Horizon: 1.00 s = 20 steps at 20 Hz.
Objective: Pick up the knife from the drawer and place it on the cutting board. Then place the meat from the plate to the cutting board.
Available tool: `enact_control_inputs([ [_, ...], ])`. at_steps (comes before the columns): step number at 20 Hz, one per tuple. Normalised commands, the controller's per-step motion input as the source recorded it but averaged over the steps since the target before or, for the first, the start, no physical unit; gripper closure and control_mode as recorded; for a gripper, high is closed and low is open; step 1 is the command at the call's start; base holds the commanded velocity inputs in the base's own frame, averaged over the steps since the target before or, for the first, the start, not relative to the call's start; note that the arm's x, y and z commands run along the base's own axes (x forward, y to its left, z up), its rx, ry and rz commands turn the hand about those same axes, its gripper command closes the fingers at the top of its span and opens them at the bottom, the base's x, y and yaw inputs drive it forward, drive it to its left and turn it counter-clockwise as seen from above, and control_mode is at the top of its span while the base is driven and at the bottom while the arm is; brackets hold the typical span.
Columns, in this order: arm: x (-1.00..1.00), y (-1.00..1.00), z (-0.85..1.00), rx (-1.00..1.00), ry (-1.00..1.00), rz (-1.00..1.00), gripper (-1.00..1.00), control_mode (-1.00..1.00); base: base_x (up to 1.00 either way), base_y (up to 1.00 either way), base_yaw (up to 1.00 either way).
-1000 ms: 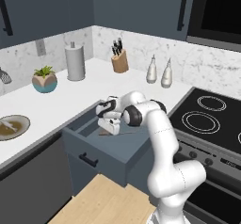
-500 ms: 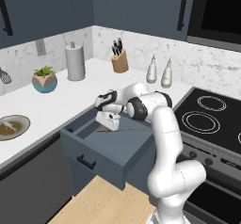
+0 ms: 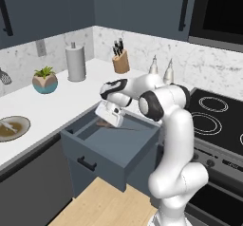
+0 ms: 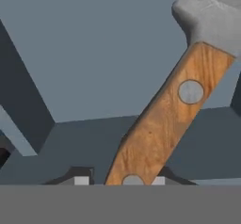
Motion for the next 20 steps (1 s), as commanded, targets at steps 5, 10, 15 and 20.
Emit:
enact_control_inputs([
  [5,-0.99,0.55,0.87,0.17,0.00,0.14,1.00,-1.00,0.00,0.00,0.00],
  [10,-0.78,0.09,1.00,-0.02,-0.18,0.31,1.00,-1.00,0.00,0.00,0.00],
  [15,-0.54,-0.18,1.00,-0.08,-0.27,0.47,1.00,-1.00,0.00,0.00,0.00],
  [20,-0.62,-0.52,0.91,-0.01,-0.29,0.60,1.00,-1.00,0.00,0.00,0.00],
])
